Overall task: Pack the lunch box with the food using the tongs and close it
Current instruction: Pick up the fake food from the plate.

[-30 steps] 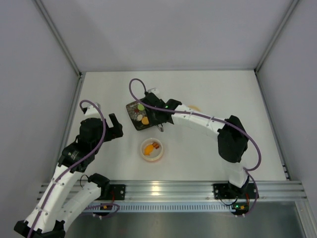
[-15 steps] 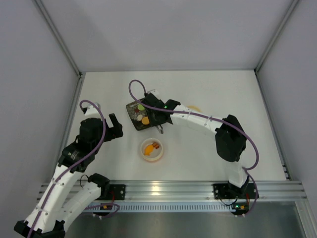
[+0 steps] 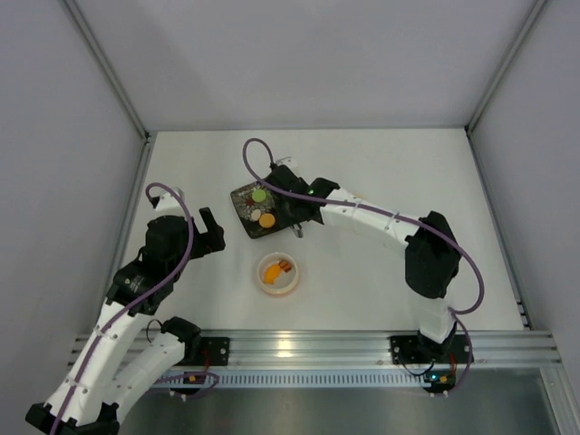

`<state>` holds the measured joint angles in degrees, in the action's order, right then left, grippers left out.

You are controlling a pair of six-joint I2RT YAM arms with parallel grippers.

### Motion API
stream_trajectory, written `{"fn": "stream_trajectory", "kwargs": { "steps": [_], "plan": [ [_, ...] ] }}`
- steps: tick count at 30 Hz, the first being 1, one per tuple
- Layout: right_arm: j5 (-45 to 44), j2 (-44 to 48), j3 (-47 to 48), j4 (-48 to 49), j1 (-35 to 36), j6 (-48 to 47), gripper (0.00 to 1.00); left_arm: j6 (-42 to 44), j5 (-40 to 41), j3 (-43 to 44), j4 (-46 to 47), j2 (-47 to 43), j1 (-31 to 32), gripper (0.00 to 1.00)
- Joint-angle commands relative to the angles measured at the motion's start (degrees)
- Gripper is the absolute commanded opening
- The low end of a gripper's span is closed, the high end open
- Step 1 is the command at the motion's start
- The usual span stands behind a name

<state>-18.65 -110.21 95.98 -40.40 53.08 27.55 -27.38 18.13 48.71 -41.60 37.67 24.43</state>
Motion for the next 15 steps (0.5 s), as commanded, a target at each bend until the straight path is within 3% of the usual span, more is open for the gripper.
{"fn": "stream_trajectory", "kwargs": {
  "steps": [1, 8, 15],
  "plan": [
    [-2.3, 6.2, -0.6, 0.2, -0.9, -0.5, 0.25, -0.5, 1.0, -0.2, 0.4, -0.1, 0.2, 0.99],
    [0.1, 15.4, -8.5, 1.6, -0.3, 0.3, 0.24, -0.5, 0.9, -0.2, 0.4, -0.1, 0.3, 0.99],
    [0.5, 26.4, -18.4, 2.9, 6.1, 2.5, 0.24, -0.5, 0.6, -0.3, 0.5, -0.2, 0.3, 0.99]
  ]
}}
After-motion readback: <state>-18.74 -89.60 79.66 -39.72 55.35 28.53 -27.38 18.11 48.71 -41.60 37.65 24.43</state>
